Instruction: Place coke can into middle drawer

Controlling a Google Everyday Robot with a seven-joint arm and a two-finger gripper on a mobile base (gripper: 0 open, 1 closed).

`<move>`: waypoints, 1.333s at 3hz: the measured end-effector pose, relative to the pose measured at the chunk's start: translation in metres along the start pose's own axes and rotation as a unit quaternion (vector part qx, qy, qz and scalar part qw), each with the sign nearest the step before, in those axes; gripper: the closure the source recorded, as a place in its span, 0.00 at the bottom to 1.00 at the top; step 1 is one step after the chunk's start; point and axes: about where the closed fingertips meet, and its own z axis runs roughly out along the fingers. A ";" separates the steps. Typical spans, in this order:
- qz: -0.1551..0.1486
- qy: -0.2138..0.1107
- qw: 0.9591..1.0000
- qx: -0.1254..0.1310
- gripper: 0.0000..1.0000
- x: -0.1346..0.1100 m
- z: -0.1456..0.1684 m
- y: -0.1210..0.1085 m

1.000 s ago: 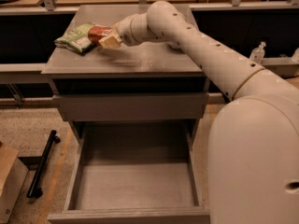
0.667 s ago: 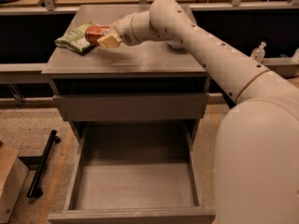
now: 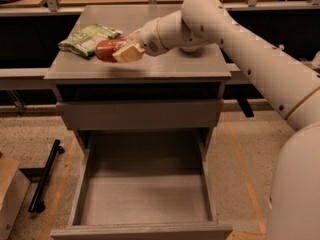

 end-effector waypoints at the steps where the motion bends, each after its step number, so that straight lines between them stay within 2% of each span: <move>1: 0.017 -0.012 0.999 -0.031 1.00 0.016 -0.030 0.038; 2: 0.040 -0.029 0.998 -0.050 1.00 0.033 -0.062 0.076; 3: 0.072 -0.041 0.994 -0.065 1.00 0.064 -0.097 0.118; 4: 0.072 -0.041 0.994 -0.066 1.00 0.063 -0.096 0.118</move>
Offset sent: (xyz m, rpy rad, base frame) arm -0.1528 -0.0879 -0.0276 0.1397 0.1675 0.0666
